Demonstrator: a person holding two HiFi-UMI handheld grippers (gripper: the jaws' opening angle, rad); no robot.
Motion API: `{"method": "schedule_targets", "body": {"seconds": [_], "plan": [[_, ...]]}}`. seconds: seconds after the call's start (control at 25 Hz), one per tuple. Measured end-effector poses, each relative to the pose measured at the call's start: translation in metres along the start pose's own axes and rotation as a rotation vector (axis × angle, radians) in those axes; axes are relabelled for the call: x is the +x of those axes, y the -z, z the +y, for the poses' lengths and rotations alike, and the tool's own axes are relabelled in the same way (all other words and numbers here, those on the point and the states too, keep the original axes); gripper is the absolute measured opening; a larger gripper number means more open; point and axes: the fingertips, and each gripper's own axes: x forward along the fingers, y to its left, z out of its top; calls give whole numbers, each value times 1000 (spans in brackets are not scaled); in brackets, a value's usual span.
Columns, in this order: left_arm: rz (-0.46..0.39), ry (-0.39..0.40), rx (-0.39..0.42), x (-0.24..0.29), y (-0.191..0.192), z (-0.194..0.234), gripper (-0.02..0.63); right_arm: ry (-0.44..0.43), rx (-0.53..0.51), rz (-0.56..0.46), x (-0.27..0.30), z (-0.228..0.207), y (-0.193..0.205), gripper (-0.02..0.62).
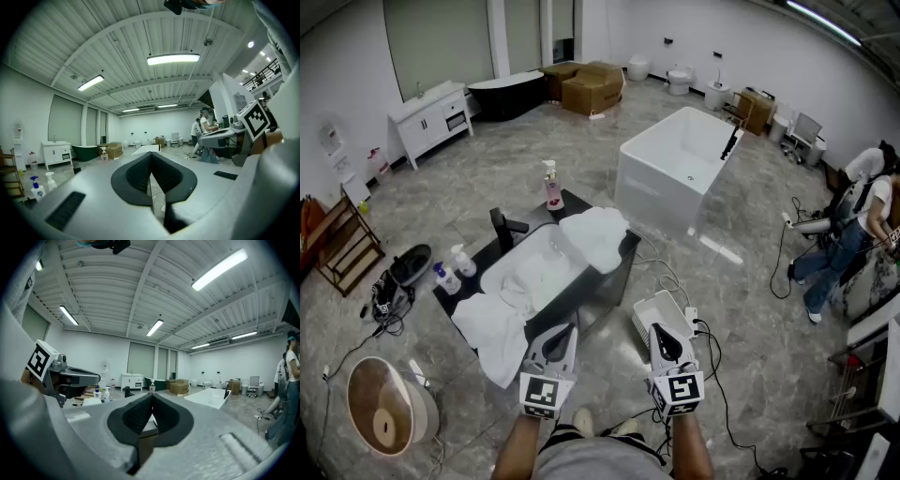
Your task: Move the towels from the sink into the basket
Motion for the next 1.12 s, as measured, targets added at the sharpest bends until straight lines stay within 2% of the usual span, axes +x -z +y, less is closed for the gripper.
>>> {"method": "schedule_targets", "body": {"seconds": [0.68, 0.96, 1.12], "plan": [[-8, 70, 8, -1, 11, 20, 9, 76, 25, 10, 9, 21, 6, 0], [-11, 70, -15, 27, 5, 21, 9, 70, 20, 8, 32, 3, 6, 0], [-5, 63, 19, 60, 11, 25, 9, 53, 21, 5, 58, -19, 10, 0]]}}
